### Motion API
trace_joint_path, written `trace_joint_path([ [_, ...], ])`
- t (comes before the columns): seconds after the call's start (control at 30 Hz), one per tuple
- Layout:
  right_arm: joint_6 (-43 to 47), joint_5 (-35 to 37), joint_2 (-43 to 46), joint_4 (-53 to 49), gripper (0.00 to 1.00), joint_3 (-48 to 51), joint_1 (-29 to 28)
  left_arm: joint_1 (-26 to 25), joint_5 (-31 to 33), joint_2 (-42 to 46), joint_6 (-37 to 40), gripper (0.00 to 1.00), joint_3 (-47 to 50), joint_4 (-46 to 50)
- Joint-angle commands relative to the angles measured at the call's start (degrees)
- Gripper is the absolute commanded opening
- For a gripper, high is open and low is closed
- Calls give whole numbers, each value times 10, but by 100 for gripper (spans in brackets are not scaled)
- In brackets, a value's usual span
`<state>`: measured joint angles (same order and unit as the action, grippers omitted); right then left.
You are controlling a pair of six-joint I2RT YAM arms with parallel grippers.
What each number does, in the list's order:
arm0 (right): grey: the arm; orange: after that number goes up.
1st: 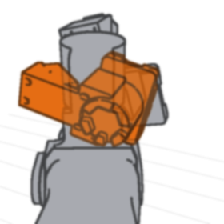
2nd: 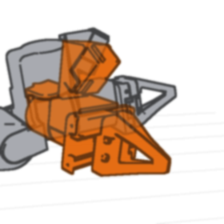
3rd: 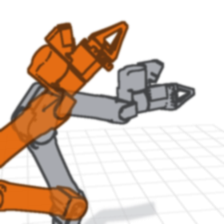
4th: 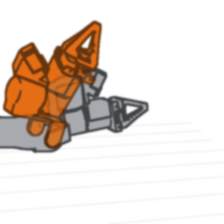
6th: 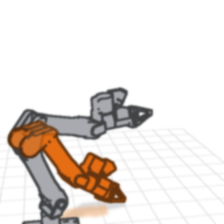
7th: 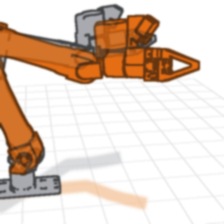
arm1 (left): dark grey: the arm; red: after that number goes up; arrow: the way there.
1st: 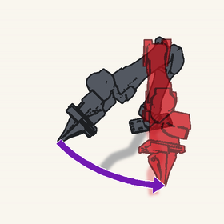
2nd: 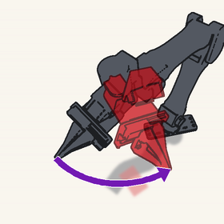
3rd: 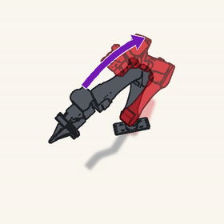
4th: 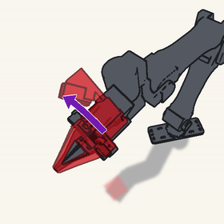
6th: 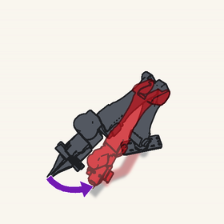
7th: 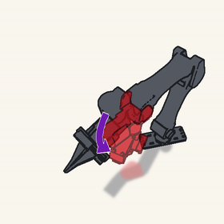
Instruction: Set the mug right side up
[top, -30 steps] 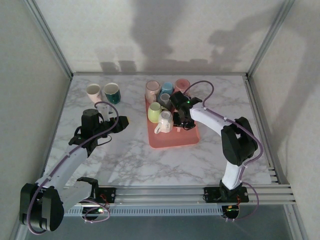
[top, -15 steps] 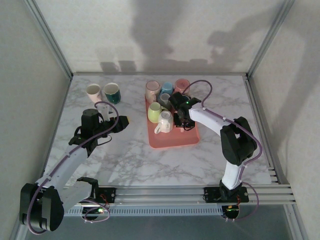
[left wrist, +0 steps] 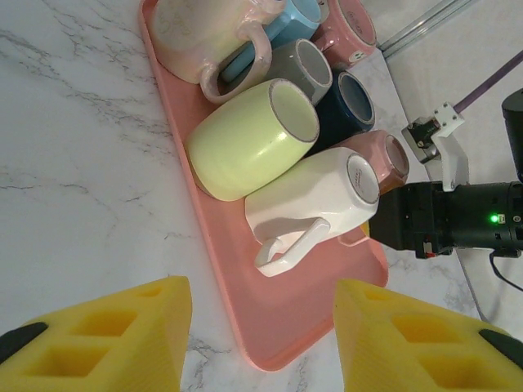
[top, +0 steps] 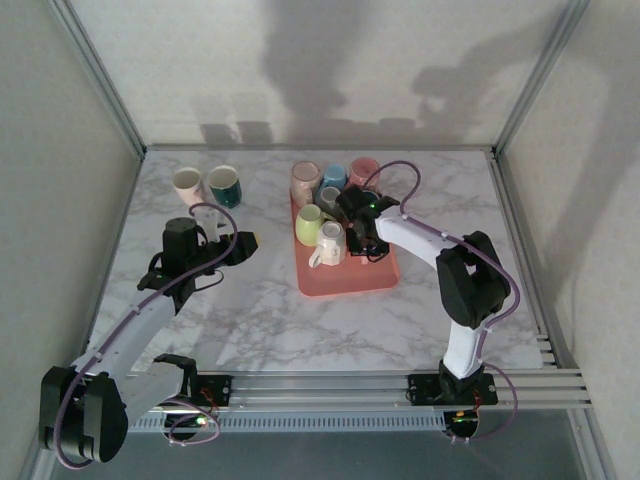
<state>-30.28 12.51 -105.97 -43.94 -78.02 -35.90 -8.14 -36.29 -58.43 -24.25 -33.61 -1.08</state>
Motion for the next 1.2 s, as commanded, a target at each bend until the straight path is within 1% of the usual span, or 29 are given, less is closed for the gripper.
trace_joint_path([
  [0.0, 8, 26, -5, 0, 15, -14, -5, 2, -8, 5, 0, 49, 6, -11],
  [0.07, 11, 28, 1, 0, 6, -12, -5, 2, -8, 5, -3, 49, 7, -12],
  [0.13, 13, 28, 11, 6, 0, -6, -6, 2, -8, 7, -7, 49, 8, -13],
  [0.4, 16, 24, 44, 13, 0, 6, -6, 1, -10, 12, -34, 49, 14, -38],
  [0.73, 9, 7, 129, -3, 0, 24, -6, -12, -41, 22, -128, 48, 48, -148],
  [0.9, 9, -2, 180, -12, 0, 26, -5, -32, -47, 18, -160, 48, 50, -184],
  [0.97, 11, -11, 200, -12, 0, 27, -5, -44, -53, 14, -179, 48, 49, -215],
  [1.17, 19, -46, 263, 1, 0, 22, -2, -87, -52, 2, -232, 51, 49, -281],
])
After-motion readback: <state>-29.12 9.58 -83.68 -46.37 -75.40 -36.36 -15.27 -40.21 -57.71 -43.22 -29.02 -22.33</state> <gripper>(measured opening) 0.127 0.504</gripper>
